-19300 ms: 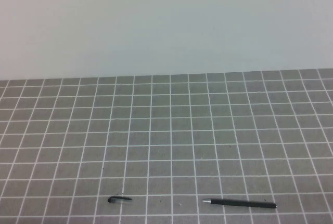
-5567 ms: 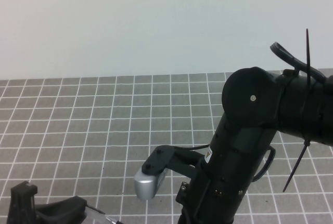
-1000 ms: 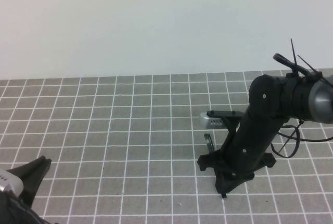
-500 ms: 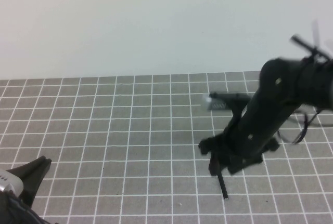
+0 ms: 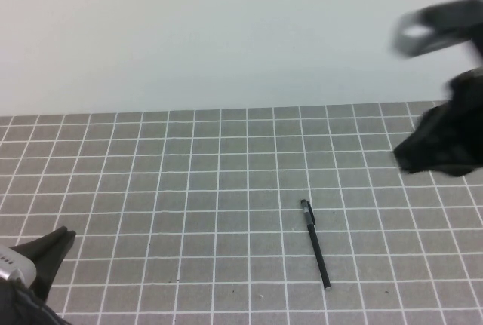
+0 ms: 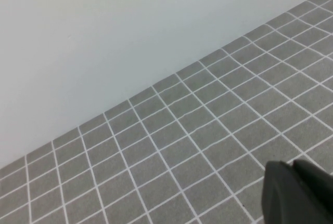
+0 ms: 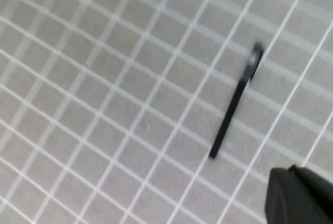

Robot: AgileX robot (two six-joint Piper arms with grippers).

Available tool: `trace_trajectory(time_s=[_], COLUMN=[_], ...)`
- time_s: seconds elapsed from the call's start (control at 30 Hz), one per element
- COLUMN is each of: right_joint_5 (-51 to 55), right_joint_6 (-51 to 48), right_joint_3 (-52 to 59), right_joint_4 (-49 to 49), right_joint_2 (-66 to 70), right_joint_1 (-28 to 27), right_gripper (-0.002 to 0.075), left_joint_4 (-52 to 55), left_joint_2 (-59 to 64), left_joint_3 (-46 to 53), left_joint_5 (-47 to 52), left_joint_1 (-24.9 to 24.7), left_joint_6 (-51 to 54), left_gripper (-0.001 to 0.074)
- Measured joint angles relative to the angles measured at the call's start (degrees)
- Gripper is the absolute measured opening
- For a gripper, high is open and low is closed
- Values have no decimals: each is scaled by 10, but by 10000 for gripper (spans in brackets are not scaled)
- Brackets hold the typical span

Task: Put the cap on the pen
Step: 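Pick up the pen and its cap, cap the pen, and set it down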

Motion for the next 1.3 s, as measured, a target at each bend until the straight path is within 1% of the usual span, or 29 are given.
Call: trace_trajectory(time_s=[0.17,0.47,0.57,0.67,0.83,0.93,1.3], right_joint_5=[-71,-89,-112,-117,-115,-117,-116], right_joint_6=[2,31,61,61,61,61,61], right_joint_3=[101,331,396,450,506,510,510], right_joint_4=[-3,-84,-92,-103,-116,-126,-126], right_joint_2=[-136,-335,-396,-449,-516,-542,-547], right_joint_1=[0,0,0,0,0,0,0], right_gripper=[3,3,3,3,3,3,-1], left_joint_4=[3,3,3,-4,-4,-4,-4], left_joint_2=[0,0,0,0,0,0,0], left_joint_3=[0,0,0,0,0,0,0], left_joint_5=[23,41,46,50,50,50,48], left_joint_1=[0,0,0,0,0,0,0], left_joint_6=[0,0,0,0,0,0,0], left_gripper=[1,1,1,1,1,1,1])
